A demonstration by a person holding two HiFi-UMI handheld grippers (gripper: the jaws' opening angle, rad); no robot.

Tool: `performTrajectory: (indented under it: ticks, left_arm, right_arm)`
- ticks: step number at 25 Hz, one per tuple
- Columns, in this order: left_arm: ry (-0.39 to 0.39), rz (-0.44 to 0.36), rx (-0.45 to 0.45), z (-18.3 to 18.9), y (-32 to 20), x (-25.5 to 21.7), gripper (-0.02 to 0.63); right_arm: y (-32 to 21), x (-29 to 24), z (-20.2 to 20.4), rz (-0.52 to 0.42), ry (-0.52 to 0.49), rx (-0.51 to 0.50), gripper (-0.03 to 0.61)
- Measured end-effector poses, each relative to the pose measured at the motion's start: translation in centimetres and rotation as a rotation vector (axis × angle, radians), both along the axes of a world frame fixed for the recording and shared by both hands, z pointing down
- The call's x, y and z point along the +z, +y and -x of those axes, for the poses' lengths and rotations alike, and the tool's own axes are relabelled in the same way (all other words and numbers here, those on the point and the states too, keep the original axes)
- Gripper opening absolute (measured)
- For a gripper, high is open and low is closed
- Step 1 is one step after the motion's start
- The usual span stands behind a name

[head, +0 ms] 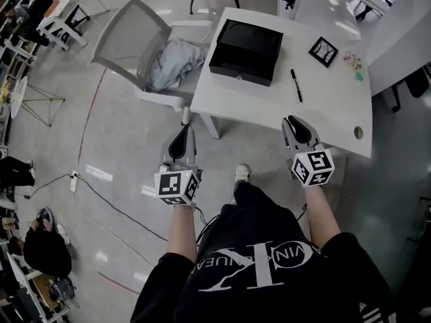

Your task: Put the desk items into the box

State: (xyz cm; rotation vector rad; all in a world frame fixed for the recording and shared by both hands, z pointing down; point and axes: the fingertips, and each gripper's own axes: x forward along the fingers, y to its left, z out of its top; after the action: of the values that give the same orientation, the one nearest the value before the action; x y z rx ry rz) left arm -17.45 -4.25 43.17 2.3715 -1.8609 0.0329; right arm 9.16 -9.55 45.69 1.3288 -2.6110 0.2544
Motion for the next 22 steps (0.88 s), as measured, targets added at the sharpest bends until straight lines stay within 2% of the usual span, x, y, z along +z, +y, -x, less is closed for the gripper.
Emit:
performTrajectory:
  ticks: [22]
  left_arm:
    - [0.013,0.058,0.084,-2.8,-13.0,2.3,0.01]
  right_arm:
    - [-12.1,3.4,-1.7,0.094,0.051,0.048,0.026]
